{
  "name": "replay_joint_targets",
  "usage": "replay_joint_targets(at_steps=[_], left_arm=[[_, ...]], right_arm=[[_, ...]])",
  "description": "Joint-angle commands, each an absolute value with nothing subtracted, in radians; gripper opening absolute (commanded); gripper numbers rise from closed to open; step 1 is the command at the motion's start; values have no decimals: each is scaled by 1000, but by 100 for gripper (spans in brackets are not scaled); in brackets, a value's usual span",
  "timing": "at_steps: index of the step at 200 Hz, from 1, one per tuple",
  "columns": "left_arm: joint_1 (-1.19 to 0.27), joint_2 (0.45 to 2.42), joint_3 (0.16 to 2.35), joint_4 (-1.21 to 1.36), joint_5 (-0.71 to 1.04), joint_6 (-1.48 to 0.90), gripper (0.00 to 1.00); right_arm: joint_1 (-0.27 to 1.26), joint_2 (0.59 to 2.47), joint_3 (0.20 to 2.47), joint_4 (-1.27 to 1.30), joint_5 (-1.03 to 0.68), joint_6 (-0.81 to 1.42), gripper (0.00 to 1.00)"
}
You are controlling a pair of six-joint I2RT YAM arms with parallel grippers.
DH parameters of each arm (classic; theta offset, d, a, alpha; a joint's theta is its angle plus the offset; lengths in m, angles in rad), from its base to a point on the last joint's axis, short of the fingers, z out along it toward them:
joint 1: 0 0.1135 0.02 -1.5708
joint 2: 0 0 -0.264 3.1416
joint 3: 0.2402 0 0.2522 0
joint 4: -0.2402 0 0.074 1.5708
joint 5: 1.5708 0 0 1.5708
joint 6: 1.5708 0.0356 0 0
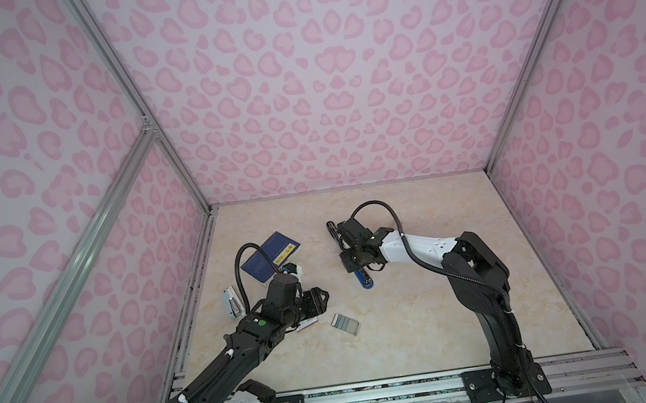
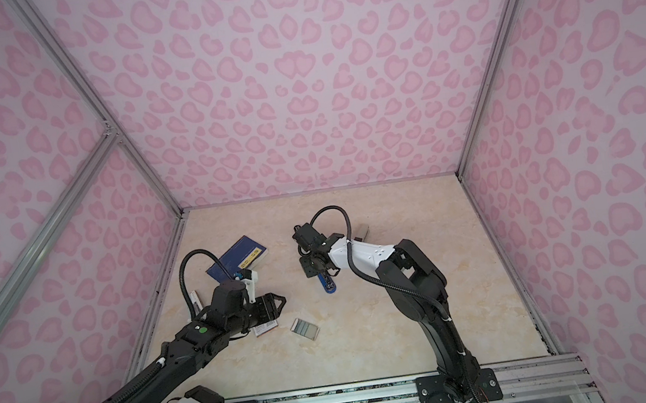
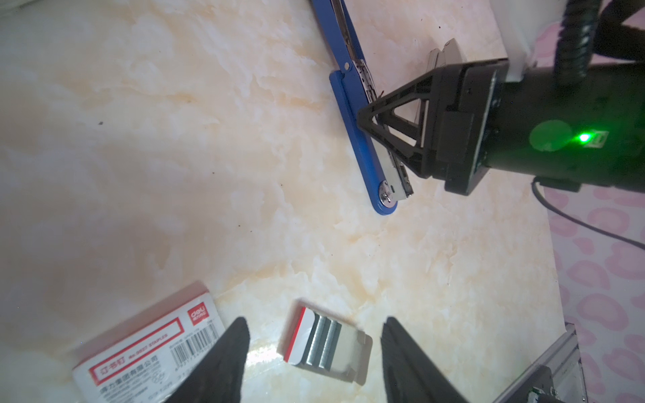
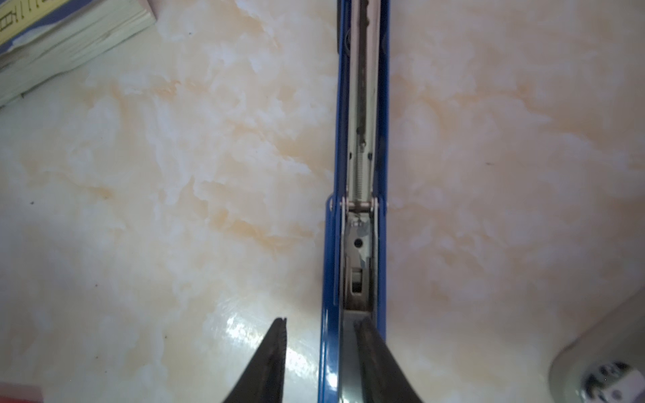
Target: Load the staples into the stapler
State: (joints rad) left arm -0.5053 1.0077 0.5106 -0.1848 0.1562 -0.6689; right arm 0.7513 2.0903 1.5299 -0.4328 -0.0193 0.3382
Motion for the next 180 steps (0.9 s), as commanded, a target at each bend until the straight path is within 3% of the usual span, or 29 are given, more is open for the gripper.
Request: replay_joint_targets(at_steps=[1, 55, 180], left_arm=[[-505, 1009, 508, -165, 153, -672, 63], [-505, 1019, 505, -156, 160, -671, 63], [-505, 994, 497, -171, 148, -675, 63]], right_arm=[[757, 2065, 1494, -431, -16, 350, 36], [765, 2015, 1412, -422, -7, 353, 36], [747, 2172, 1670, -495, -6, 318, 38]])
